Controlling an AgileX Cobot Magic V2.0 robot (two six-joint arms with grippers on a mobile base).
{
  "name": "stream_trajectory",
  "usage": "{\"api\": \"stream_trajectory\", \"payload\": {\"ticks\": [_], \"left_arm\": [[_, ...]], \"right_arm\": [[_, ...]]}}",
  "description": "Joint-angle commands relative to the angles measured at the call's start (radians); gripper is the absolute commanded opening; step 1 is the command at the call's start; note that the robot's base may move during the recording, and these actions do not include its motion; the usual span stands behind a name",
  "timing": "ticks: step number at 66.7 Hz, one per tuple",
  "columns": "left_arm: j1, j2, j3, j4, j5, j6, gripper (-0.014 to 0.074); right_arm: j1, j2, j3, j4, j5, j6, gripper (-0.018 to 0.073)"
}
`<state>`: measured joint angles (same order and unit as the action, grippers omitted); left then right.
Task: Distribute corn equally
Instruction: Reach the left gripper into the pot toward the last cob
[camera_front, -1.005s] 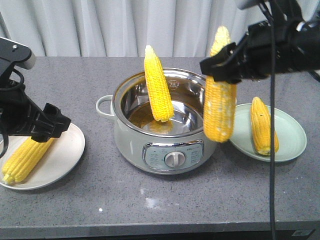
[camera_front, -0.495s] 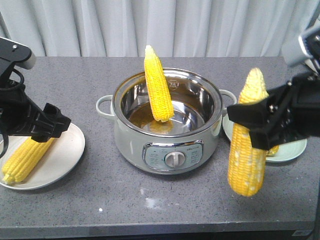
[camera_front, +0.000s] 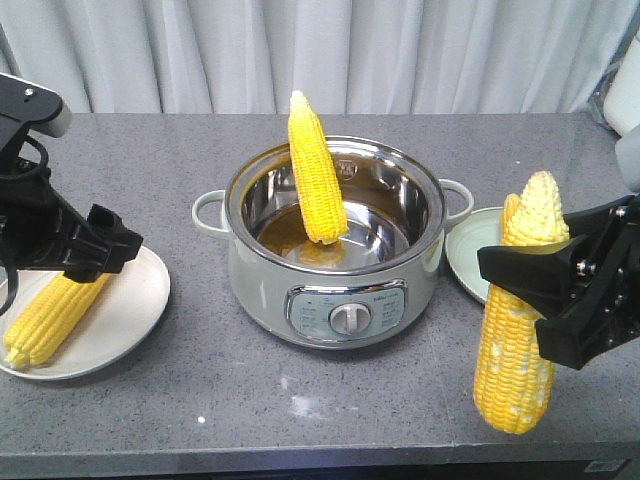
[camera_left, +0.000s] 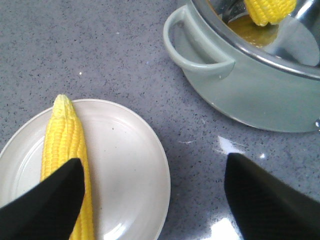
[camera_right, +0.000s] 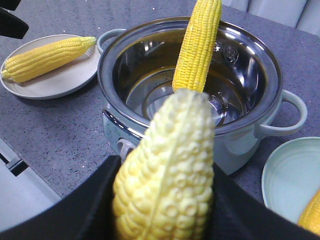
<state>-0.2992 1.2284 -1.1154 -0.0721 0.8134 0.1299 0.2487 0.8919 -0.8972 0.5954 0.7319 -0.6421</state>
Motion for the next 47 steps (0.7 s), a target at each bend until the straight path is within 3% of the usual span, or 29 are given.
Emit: {"api": "stream_trajectory", "payload": {"ticks": [1,7,13,23,30,38,47], "left_arm": [[-0.005,-0.024,-0.022,-0.059,-0.088,0.000,0.0559],[-0.005,-0.015,-0.022,-0.128,-0.135,0.032,0.0559],[-0.022,-0.008,-0.023,-0.213,-0.169,0.144,0.0560],[-0.115,0.007,-0.023,-0.295,-0.246,0.312,0.0560],[-0.188,0.028,-0.029,-0.291,-0.323,0.314,0.0560],[-0.241,0.082,-0.096,-0.253,-0.309,0.284,0.0560],[-0.297,0.170,-0.232,-0.140,-0.243,0.186,0.0560]], "right_arm": [[-0.006,-0.010,-0.027,0.027,-0.048,-0.009,0.0222],[-0.006,-0.010,-0.027,0.027,-0.048,-0.009,0.0222],[-0.006,-0.010,-0.027,0.027,-0.048,-0.009,0.0222],[-0.006,-0.010,-0.027,0.027,-0.043,-0.009,0.0222],[-0.006,-0.010,-0.027,0.027,-0.043,-0.009,0.0222],[-0.006,-0.010,-0.027,0.027,-0.043,-0.009,0.0222],[-0.006,-0.010,-0.027,0.027,-0.043,-0.009,0.0222]]}}
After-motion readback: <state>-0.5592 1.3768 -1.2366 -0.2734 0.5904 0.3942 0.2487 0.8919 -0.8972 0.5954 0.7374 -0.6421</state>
